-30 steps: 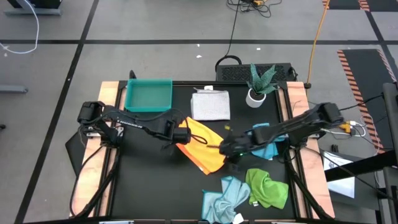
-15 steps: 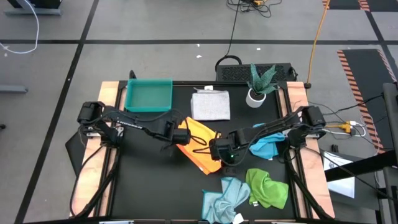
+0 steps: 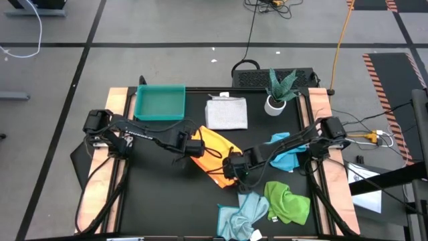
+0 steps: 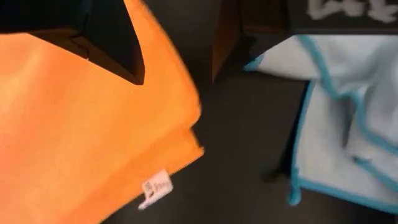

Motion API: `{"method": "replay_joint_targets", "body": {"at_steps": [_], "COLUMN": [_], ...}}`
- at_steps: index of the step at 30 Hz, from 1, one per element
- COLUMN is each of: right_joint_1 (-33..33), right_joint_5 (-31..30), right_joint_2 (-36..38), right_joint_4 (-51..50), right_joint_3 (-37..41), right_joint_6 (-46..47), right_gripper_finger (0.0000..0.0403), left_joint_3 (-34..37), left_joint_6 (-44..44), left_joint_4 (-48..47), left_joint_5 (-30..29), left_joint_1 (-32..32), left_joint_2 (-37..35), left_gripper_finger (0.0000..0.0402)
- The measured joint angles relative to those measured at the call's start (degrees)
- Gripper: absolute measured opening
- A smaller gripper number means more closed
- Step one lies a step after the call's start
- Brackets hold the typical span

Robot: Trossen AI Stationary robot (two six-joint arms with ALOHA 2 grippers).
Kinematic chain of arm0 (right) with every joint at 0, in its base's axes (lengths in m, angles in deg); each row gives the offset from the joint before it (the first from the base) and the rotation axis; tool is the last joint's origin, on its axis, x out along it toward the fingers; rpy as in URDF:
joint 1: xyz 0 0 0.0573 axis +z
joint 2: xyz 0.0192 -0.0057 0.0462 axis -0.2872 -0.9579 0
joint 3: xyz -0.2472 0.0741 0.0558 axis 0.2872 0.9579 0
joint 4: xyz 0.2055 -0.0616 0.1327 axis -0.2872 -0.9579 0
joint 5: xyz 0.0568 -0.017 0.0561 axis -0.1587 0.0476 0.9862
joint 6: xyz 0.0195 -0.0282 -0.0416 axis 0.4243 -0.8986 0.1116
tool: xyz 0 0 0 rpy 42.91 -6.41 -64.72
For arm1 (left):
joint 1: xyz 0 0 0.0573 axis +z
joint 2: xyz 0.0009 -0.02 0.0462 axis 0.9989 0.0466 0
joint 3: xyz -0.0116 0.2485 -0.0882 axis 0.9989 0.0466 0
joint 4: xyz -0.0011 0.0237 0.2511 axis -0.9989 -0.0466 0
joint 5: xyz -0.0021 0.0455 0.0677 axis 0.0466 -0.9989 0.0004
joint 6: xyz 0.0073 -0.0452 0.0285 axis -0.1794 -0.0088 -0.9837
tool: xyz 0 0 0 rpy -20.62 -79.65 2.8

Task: Fold microfiber towels
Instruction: Fold the orange microfiber towel

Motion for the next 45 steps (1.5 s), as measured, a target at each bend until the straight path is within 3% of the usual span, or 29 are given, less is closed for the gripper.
{"method": "replay_joint_targets", "body": {"at_steps": [7, 15, 26, 32, 37, 43, 45], "right_joint_1": [-0.5, -0.1, 0.5, 0.5, 0.2, -0.2, -0.2], "right_joint_5": [-0.1, 5.8, 4.1, 2.5, -0.3, -0.3, -0.3], "right_joint_2": [-2.1, -1.7, -1.8, -1.8, -1.8, -1.8, -1.8], "right_joint_4": [5.4, 3.6, 12.4, 12.5, 13.5, 16.8, 18.4], "right_joint_3": [0.0, 0.1, 4.3, 5.7, 6.0, 6.0, 6.0], "right_joint_6": [0.0, 3.0, 4.5, 4.9, 4.5, 4.5, 4.5], "right_gripper_finger": [0.0178, 0.0176, 0.0176, 0.0172, 0.0133, 0.0022, 0.0008], "left_joint_3": [0.0, 0.0, 0.0, 0.0, 0.0, 0.0, 0.0], "left_joint_6": [0.0, -1.1, -1.1, -1.5, -1.5, -1.5, -1.5], "left_joint_4": [0.0, 0.0, 0.0, 0.0, 0.0, 0.0, 0.0], "left_joint_5": [0.0, 0.0, -0.1, -0.1, -0.1, -0.1, -0.2], "left_joint_1": [0.0, 0.0, 0.0, 0.0, 0.0, 0.0, 0.0], "left_joint_2": [0.0, 0.0, 0.0, 0.0, 0.0, 0.0, 0.0], "left_gripper_finger": [0.0030, 0.0007, 0.0035, 0.0036, 0.0037, 0.0037, 0.0037]}}
